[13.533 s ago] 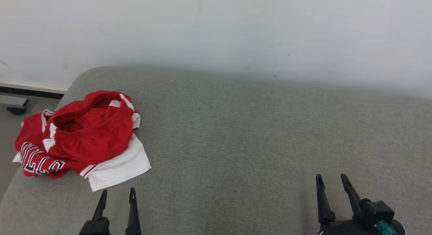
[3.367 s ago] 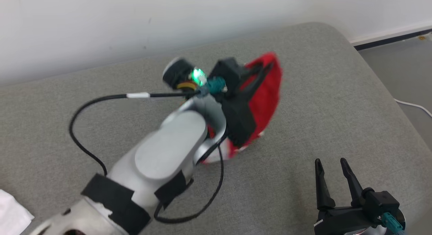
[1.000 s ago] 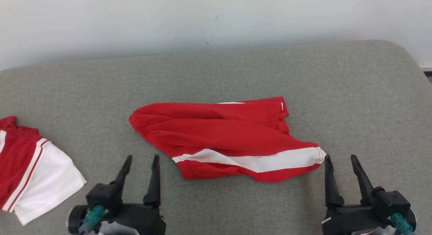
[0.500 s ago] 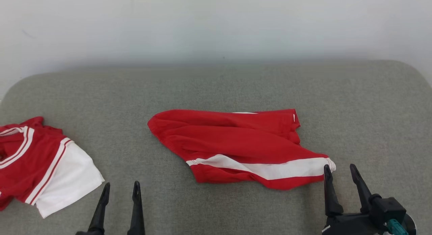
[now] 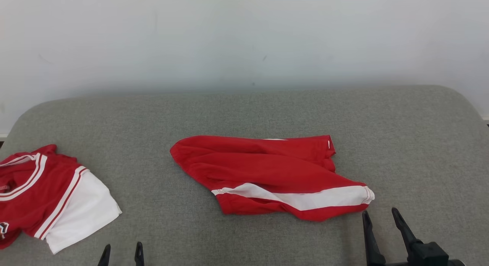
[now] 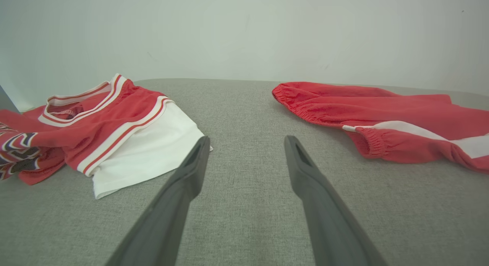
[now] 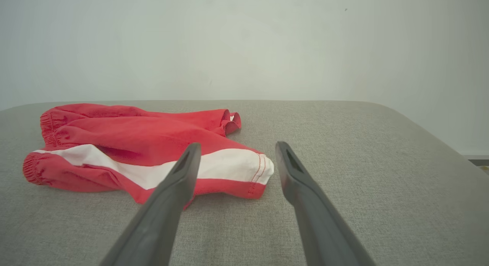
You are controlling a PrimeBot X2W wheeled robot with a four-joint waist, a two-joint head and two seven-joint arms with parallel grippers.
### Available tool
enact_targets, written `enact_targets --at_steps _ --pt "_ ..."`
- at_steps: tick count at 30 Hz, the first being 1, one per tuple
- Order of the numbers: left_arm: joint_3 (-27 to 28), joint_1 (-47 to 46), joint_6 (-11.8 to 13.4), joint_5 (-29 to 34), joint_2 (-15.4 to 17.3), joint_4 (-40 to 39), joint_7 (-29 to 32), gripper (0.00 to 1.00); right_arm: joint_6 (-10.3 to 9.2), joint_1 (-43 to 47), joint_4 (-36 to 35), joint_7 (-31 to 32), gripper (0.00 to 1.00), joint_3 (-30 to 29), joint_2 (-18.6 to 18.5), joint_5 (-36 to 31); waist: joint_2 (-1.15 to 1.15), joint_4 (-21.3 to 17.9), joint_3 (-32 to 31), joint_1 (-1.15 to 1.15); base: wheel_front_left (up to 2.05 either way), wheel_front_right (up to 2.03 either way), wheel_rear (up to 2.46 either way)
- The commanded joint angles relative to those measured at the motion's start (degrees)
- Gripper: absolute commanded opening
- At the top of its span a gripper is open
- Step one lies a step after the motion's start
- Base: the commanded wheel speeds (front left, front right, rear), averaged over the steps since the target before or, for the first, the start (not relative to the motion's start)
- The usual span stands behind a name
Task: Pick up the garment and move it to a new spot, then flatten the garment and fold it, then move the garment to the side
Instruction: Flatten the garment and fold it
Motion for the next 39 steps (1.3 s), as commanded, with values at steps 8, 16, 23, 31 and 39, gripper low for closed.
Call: enact_targets --at_steps 8,16,23,31,39 --pt "0.86 -1.13 -1.87 0.14 -0.89 3.46 -0.20 1.00 -0.13 1.60 0.23 -0.03 1.00 -0.80 0.05 -1.69 0.00 -1.17 -0.44 0.01 0.00 0.00 0.00" --pt "1.47 -1.50 -2.66 0.85 -1.45 3.75 -0.21 1.00 -0.13 0.73 -0.47 -0.03 1.00 -0.45 0.06 -0.14 0.00 -1.99 -0.01 0.01 0.00 0.00 0.00" --pt "1.58 -2.24 -3.02 1.17 -1.65 4.08 -0.21 1.00 -0.13 0.53 -0.54 -0.03 1.00 -0.30 0.06 0.65 0.00 -1.92 0.34 0.01 0.00 0.00 0.00" --pt "1.52 -3.28 -3.43 -0.67 -1.87 5.37 -0.20 1.00 -0.13 0.02 -0.88 -0.02 1.00 -0.29 0.06 0.67 0.00 -2.01 0.46 0.01 0.00 0.00 0.00" --pt "-3.83 -15.49 -4.74 -12.45 -2.02 12.73 10.47 1.00 -0.13 -0.78 -1.48 -0.03 1.00 -0.22 0.06 0.10 0.00 -1.60 1.37 0.01 0.00 0.00 0.00"
